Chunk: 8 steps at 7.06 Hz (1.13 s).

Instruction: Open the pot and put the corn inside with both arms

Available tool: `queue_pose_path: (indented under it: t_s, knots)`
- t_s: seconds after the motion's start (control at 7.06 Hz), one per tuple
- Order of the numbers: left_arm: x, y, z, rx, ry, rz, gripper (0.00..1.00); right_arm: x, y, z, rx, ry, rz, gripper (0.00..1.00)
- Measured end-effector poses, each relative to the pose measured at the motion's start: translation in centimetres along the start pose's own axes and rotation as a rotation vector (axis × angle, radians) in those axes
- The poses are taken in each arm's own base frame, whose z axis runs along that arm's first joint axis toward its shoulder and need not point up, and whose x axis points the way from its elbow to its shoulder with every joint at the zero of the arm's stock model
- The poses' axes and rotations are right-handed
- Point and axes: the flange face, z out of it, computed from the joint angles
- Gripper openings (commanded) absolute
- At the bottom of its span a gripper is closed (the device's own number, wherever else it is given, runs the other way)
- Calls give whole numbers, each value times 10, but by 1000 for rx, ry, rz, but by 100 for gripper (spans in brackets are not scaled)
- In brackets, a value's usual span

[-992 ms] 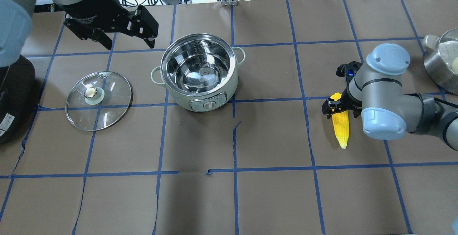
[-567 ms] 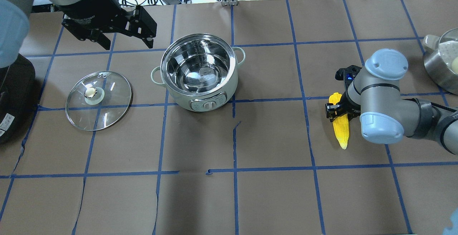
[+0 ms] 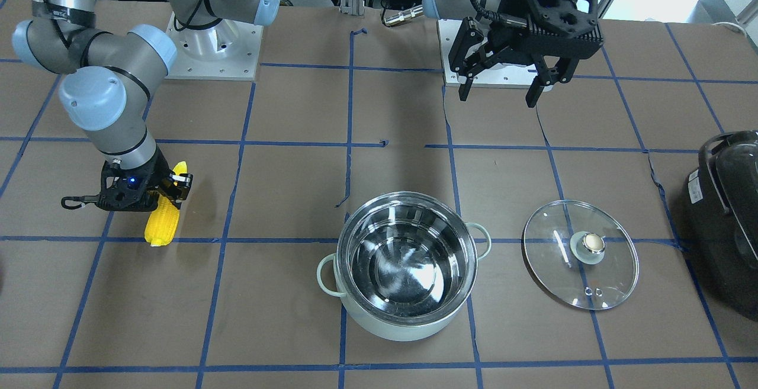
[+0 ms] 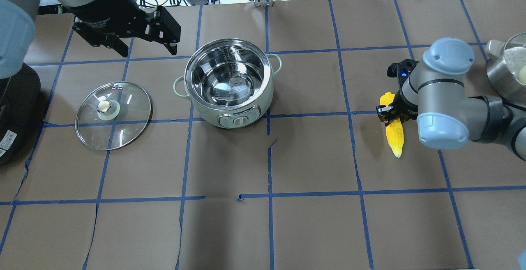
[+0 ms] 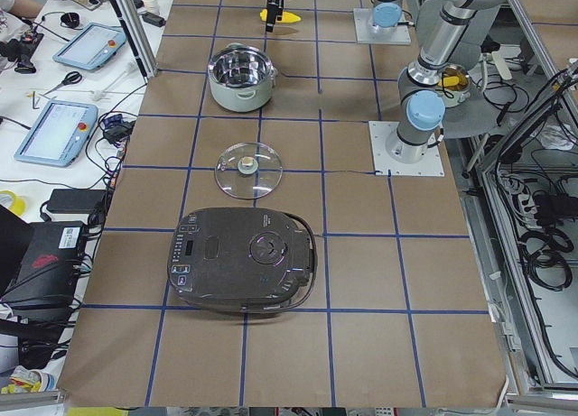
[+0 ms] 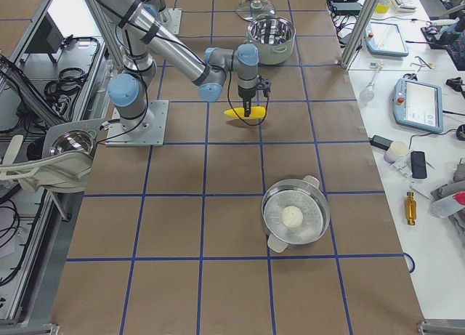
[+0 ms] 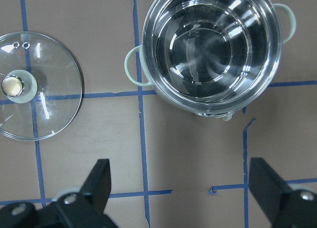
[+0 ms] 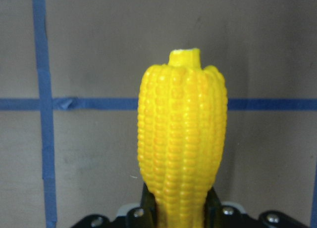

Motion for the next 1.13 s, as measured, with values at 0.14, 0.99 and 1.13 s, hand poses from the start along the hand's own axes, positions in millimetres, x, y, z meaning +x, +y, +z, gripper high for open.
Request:
queue_pose_path:
  t_s: [0.14, 0.99, 1.13]
  knots:
    - [0, 0, 0, 5, -2, 3, 100, -7, -22, -24, 11, -5, -21, 18]
    - [-2, 9, 14, -24, -12, 19, 100, -246, -126, -120, 72, -67, 21, 20]
    - [-2, 10, 14, -19, -11, 22, 100, -293, -129, -121, 64, -125, 3, 21]
